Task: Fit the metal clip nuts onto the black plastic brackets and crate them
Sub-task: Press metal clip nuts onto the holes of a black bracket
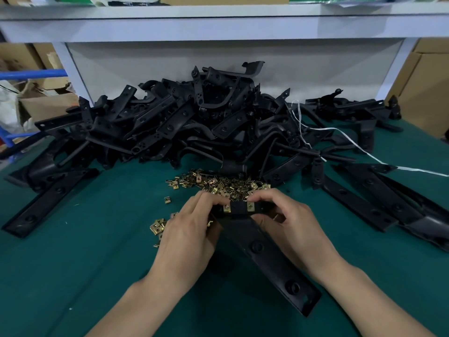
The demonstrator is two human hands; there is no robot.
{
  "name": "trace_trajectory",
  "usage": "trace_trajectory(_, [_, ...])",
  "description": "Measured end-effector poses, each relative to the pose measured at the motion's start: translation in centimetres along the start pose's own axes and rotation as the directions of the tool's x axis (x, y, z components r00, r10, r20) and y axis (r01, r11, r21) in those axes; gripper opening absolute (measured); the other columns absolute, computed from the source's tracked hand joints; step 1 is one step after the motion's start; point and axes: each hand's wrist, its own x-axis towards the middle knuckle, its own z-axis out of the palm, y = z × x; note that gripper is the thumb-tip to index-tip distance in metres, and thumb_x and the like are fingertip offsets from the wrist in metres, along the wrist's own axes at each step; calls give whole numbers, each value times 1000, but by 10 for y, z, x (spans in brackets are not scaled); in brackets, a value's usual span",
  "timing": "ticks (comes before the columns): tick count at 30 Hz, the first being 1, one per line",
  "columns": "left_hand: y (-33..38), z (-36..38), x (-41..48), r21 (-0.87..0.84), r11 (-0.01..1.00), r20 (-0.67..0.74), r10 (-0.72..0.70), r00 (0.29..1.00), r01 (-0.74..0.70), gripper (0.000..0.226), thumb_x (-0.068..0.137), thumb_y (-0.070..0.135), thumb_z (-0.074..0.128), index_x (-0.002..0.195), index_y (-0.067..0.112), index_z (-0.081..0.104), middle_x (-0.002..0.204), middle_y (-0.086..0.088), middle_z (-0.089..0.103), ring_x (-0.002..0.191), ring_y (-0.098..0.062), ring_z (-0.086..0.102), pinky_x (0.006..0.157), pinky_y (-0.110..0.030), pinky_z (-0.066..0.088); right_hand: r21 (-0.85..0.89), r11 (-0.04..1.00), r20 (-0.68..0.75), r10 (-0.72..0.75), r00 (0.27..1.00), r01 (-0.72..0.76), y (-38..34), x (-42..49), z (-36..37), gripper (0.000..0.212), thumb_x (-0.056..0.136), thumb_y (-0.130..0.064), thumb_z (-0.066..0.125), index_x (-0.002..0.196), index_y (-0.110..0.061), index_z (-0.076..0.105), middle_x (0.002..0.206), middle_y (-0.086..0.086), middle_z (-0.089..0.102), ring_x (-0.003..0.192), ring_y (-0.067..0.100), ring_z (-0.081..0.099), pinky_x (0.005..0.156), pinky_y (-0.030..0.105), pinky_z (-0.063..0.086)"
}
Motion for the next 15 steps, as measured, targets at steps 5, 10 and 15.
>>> trace_trajectory(5, [0,2,-1,2,999,52,-34,998,34,53,84,6,72,129,27,54,117,13,59,87,-10,62,68,-45,56,-56,998,21,32,999,-30,1,-2,-1,32,80,-63,54,110,-54,54,106,-32,64,81,5,64,73,32,54])
trace_trajectory(10, [-1,-1,1,-2,999,79,-38,996,39,52,83,8,71,130,26,57,116,18,54,87,-6,59,68,-42,56,-97,994,51,47,998,-42,1,-4,-1,40,79,-69,47,118,-60,48,118,-41,55,87,3,64,75,33,54])
trace_trajectory(15, [-1,-1,1,-41,999,90,-29,996,33,52,83,5,68,128,29,56,112,21,52,85,-7,61,68,-42,56,-124,992,77,26,997,-16,-5,-6,-3,41,84,-65,46,124,-58,48,120,-37,56,88,3,62,73,29,53])
